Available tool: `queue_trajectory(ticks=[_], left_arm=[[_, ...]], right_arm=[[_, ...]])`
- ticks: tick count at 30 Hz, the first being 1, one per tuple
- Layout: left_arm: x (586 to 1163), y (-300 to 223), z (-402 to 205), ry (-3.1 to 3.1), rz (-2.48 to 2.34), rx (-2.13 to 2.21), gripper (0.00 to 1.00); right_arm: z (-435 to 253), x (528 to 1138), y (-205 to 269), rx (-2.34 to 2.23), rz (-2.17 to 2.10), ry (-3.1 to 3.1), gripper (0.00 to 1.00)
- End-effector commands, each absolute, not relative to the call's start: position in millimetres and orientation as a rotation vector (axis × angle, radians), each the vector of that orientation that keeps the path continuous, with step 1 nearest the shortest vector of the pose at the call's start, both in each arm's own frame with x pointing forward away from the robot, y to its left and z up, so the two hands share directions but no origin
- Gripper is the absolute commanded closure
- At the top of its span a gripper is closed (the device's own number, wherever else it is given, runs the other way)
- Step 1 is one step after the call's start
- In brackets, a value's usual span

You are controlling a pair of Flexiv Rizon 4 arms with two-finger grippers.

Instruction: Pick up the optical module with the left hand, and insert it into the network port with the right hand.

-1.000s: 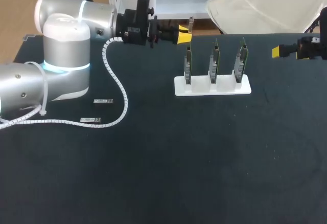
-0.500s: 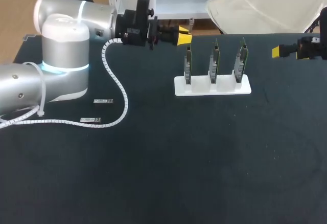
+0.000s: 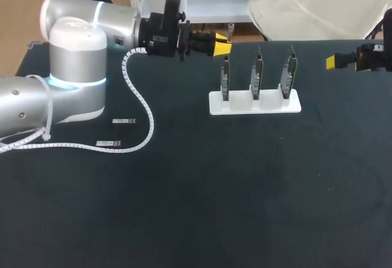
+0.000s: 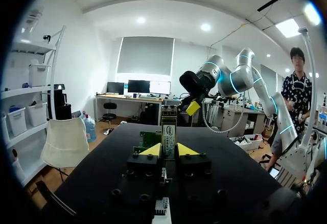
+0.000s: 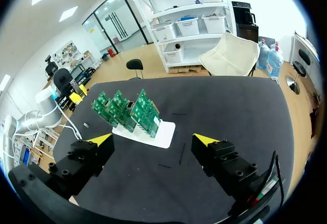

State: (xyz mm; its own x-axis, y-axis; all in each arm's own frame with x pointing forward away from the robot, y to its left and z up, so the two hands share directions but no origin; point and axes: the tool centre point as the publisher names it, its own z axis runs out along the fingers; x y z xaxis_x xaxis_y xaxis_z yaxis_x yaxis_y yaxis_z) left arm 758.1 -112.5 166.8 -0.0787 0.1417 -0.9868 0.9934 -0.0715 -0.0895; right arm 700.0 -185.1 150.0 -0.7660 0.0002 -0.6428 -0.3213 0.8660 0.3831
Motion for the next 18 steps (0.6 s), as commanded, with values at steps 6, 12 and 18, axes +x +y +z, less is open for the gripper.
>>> queue_trajectory(ticks=[6, 12, 18], left_arm=[[758.7, -114.6, 165.7, 1.339, -1.251, 1.328, 1.00], [759.3, -113.9, 166.0, 1.350, -1.241, 1.337, 1.00], [759.3, -113.9, 166.0, 1.350, -1.241, 1.337, 1.00]], right_arm=[[150.0, 700.0, -185.1, -0.231, 0.636, 2.374, 0.00], [150.0, 700.0, -185.1, -0.231, 0.636, 2.374, 0.00], [150.0, 700.0, -185.1, -0.231, 0.636, 2.374, 0.00]])
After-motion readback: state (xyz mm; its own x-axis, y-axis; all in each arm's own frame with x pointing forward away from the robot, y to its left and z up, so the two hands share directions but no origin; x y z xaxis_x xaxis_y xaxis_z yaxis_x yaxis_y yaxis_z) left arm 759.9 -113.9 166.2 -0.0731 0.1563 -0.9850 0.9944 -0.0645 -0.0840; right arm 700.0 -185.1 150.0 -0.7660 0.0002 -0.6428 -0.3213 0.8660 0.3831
